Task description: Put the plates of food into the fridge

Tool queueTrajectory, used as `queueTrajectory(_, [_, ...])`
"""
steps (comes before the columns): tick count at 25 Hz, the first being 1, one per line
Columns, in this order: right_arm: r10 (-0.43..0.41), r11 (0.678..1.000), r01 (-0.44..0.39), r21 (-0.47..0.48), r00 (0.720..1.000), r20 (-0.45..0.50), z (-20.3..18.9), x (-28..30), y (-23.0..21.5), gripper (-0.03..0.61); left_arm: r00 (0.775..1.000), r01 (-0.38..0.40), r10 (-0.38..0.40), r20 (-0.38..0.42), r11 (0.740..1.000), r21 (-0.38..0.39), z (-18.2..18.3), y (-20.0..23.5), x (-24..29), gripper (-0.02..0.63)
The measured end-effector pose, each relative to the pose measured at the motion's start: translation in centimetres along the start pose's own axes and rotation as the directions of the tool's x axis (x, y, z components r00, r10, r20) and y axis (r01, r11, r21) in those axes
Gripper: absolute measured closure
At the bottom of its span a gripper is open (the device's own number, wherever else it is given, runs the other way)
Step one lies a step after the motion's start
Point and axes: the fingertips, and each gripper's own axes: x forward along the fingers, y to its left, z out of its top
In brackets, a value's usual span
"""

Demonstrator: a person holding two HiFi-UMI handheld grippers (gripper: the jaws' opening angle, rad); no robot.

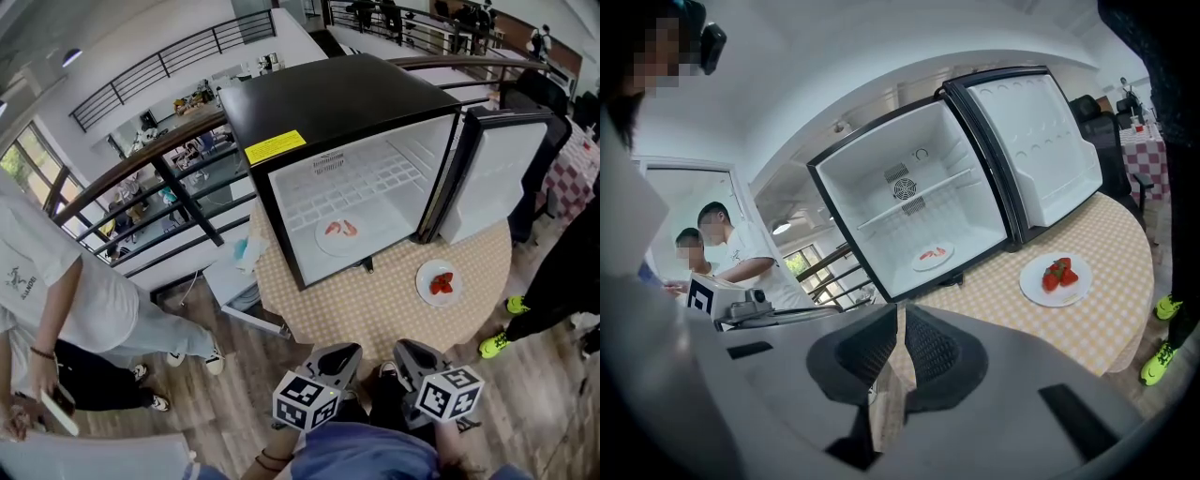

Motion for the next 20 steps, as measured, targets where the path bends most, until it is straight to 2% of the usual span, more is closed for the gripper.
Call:
queueTrajectory(9, [-0.027,0.999,0.027,0.04,1.0,-0.006,0.1,-0.4,-1.4,0.538,0.999,0.039,-0.039,-0.036,0.999,0.004,-0.3,-0.8,1.8,0.595])
queueTrajectory(20, [-0.103,0.989,0.102,0.108,0.995,0.003,2.1,-2.0,-8.6,0.539,0.987,0.125,-0.125,-0.098,0.992,-0.009,0.8,-3.0,9.1,0.595])
